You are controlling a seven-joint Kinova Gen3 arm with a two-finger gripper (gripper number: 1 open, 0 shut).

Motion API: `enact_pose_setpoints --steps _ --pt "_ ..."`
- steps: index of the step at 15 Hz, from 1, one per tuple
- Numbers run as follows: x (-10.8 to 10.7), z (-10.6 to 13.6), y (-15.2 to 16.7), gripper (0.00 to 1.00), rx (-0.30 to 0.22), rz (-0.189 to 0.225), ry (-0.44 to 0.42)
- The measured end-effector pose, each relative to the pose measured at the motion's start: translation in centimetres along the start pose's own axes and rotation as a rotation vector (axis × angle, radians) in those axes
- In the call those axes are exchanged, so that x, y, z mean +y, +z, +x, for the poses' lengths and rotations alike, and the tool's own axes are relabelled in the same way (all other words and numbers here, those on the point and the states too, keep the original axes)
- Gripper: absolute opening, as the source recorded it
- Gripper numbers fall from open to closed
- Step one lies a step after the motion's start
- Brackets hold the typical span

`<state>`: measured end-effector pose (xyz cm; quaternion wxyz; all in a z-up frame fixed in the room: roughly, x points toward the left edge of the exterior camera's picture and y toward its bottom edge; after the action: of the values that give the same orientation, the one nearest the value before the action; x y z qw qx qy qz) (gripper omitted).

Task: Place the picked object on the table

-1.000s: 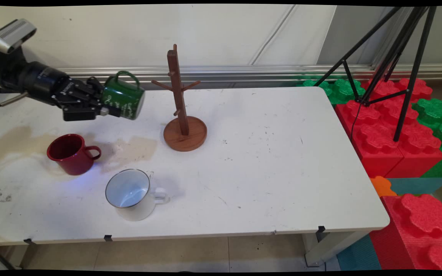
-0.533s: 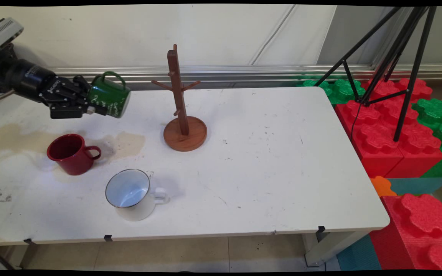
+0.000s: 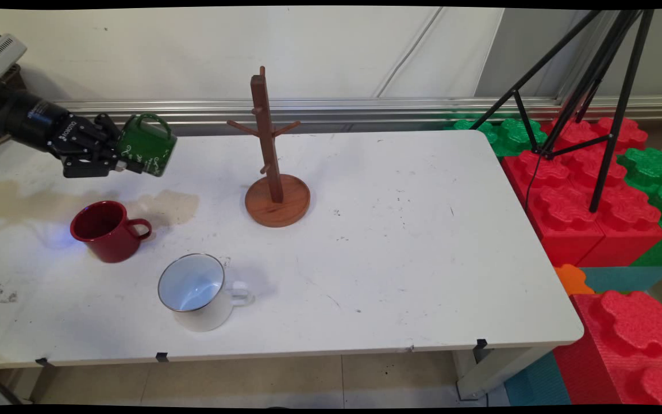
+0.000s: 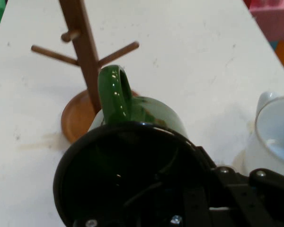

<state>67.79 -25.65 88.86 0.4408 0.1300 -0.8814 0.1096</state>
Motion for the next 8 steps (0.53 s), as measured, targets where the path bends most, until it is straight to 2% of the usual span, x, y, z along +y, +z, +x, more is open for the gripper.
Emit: enact_pose_setpoints --steps 8 --pt "-2.4 -2.8 -1.9 0.0 -0.147 0.056 0.051"
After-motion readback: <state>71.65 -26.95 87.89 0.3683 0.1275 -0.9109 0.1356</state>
